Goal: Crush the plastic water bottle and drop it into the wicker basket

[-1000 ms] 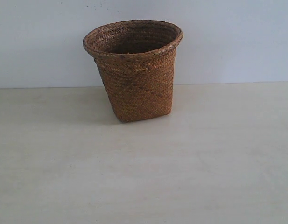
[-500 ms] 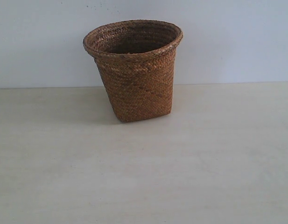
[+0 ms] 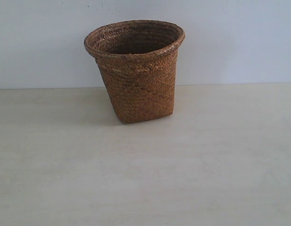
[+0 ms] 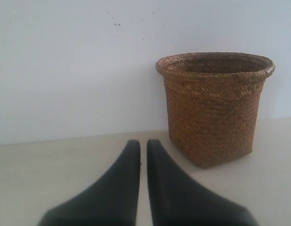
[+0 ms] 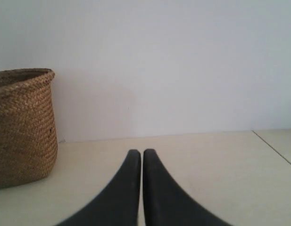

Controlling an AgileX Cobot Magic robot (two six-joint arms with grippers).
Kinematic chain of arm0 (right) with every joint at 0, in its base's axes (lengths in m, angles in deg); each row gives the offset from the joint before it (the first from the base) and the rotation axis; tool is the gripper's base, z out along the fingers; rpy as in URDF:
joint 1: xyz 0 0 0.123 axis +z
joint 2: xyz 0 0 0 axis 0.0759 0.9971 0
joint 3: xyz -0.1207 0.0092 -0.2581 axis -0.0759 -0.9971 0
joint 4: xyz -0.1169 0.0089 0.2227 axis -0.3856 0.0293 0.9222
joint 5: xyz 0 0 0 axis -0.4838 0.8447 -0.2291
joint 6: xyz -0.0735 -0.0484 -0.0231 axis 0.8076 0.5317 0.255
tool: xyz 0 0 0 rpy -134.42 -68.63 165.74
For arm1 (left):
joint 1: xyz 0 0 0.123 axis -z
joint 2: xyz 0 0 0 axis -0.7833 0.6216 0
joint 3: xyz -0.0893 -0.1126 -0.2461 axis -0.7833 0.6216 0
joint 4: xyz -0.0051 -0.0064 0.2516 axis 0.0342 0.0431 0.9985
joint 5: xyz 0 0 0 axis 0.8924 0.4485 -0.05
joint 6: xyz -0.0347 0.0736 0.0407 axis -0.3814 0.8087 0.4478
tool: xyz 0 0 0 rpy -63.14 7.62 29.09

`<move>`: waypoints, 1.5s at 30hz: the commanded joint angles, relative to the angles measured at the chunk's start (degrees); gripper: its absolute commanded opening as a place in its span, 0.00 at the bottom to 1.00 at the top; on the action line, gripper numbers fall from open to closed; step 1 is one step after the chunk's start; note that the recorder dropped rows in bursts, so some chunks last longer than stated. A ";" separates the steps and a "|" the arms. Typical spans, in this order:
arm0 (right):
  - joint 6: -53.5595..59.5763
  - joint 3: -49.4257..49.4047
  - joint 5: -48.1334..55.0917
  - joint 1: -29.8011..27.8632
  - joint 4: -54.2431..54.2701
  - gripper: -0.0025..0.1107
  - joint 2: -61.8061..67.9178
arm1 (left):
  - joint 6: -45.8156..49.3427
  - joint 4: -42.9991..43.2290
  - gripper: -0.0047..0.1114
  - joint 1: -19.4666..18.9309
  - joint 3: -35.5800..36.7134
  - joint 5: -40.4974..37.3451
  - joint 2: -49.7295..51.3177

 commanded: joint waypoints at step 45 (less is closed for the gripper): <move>1.85 -3.65 -0.61 0.09 -0.01 0.02 -0.38 | 0.00 -0.79 0.08 -8.90 7.74 -6.22 -11.85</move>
